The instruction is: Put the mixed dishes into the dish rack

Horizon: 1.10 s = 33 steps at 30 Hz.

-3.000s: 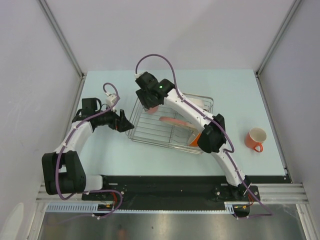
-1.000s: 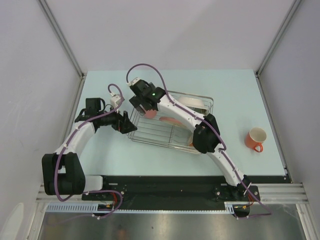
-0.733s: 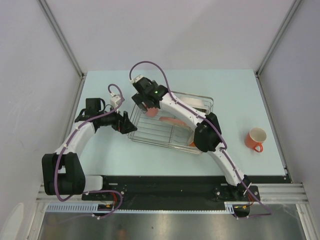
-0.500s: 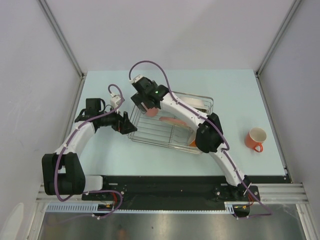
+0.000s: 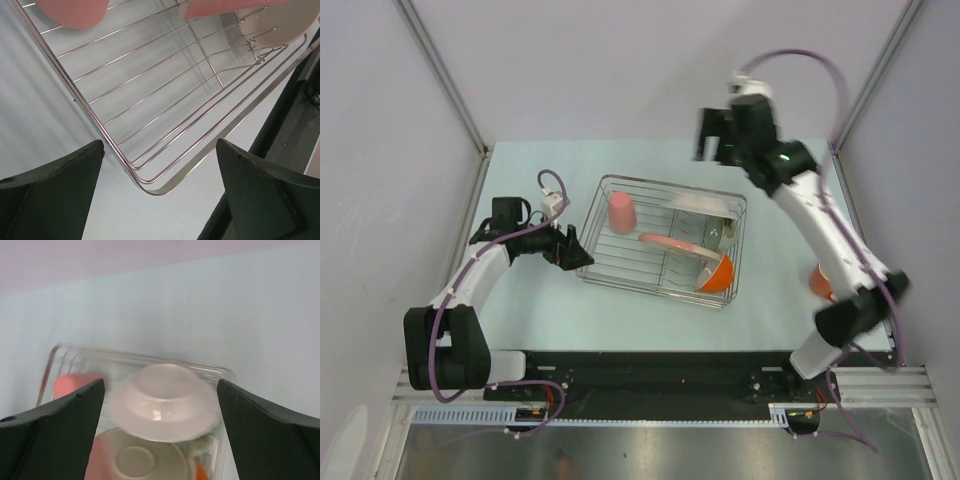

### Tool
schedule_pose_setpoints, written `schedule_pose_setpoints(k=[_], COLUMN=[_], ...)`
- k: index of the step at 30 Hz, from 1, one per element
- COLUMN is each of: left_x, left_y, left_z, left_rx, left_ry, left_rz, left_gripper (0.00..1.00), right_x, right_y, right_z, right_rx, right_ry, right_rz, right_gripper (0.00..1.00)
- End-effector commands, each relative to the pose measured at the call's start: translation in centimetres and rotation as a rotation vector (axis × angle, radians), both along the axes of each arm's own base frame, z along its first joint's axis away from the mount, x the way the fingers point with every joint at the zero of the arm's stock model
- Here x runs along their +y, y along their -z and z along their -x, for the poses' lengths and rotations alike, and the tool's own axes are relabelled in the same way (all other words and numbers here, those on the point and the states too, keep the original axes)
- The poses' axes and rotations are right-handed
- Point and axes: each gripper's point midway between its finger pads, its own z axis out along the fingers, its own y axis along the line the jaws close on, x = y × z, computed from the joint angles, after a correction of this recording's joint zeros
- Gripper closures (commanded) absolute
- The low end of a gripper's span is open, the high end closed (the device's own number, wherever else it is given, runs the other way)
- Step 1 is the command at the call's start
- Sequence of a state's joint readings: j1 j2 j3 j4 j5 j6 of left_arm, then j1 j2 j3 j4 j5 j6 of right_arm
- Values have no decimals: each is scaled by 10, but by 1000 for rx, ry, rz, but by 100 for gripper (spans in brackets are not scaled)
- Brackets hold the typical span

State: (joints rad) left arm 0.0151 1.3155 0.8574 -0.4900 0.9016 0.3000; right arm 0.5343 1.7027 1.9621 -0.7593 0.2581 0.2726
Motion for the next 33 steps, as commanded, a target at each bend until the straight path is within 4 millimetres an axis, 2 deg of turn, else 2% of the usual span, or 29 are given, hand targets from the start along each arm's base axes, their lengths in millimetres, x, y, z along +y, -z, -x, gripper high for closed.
schedule_pose_setpoints(k=[1, 3, 4, 5, 8, 10, 12, 16, 18, 19, 21, 28, 30, 33], left_x=[-4, -4, -4, -4, -3, -4, -4, -4, -4, -3, -3, -1, -2, -2], left_y=[-16, -16, -17, -17, -20, -24, -25, -30, -30, -30, -28, -23, -21, -19], left_z=[-4, -5, -4, -5, -6, -8, -9, -9, -8, -7, -5, -4, -4, -3], left_rx=[-69, -69, -73, -76, -83, -87, -90, -98, -100, -105, -106, -118, -116, -110], left_ry=[47, 46, 48, 48, 47, 49, 47, 45, 45, 47, 47, 46, 48, 47], left_rz=[9, 4, 4, 2, -1, 5, 8, 6, 4, 1, -3, -18, -12, -10], left_gripper=[0, 0, 0, 0, 0, 0, 0, 0, 0, 0, 0, 0, 0, 0], right_x=[-156, -199, -208, -216, -216, -214, -222, -227, -236, -240, -249, -272, -284, -288], right_y=[-5, -6, -1, 0, 14, 33, 59, 110, 136, 143, 153, 162, 168, 182], right_z=[45, 68, 87, 95, 115, 124, 132, 132, 133, 135, 138, 155, 162, 166], right_rx=[-124, -190, -206, -214, -146, -65, 20, 198, 310, 335, 370, 392, 424, 488], right_ry=[588, 720, 743, 772, 745, 725, 823, 890, 954, 980, 1036, 1172, 1221, 1249], right_rz=[-333, -403, -392, -372, -322, -273, -259, -229, -228, -225, -209, -153, -142, -107], right_gripper=[0, 0, 0, 0, 0, 0, 0, 0, 7, 9, 9, 3, 3, 2])
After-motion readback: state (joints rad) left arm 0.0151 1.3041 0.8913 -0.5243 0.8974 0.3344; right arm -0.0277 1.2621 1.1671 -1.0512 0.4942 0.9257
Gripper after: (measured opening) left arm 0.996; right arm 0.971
